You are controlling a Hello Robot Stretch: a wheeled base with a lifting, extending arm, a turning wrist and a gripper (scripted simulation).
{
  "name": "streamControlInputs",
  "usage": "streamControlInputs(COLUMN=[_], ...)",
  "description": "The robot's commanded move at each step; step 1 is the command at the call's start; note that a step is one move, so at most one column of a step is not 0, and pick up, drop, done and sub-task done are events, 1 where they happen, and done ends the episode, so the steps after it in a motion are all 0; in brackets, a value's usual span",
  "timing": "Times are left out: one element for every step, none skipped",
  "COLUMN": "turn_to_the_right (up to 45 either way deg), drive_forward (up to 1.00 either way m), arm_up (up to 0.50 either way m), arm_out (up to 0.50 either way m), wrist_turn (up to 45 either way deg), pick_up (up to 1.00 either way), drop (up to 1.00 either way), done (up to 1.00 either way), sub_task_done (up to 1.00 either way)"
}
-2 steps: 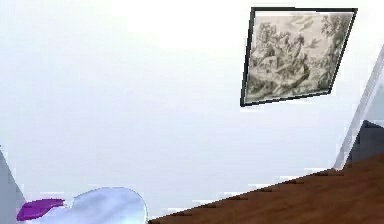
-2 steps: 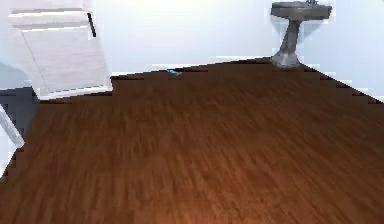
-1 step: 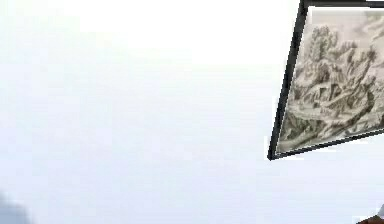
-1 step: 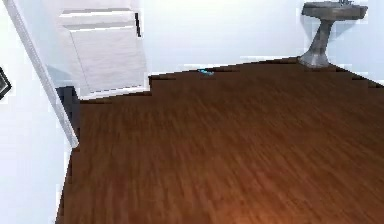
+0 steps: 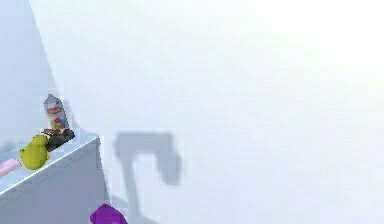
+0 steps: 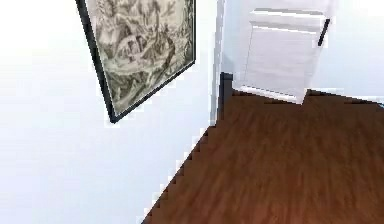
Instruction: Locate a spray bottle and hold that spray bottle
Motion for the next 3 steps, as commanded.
streamControlInputs(turn_to_the_right=[-45.0, -45.0, -30.0], drive_forward=[0.00, 0.00, 0.00], arm_up=[0.00, 0.00, 0.00], arm_out=[0.00, 0.00, 0.00], wrist_turn=[0.0, 0.0, 0.0], pick_up=[0.00, 0.00, 0.00], drop=[0.00, 0.00, 0.00], done=[0.00, 0.00, 0.00], sub_task_done=[0.00, 0.00, 0.00])
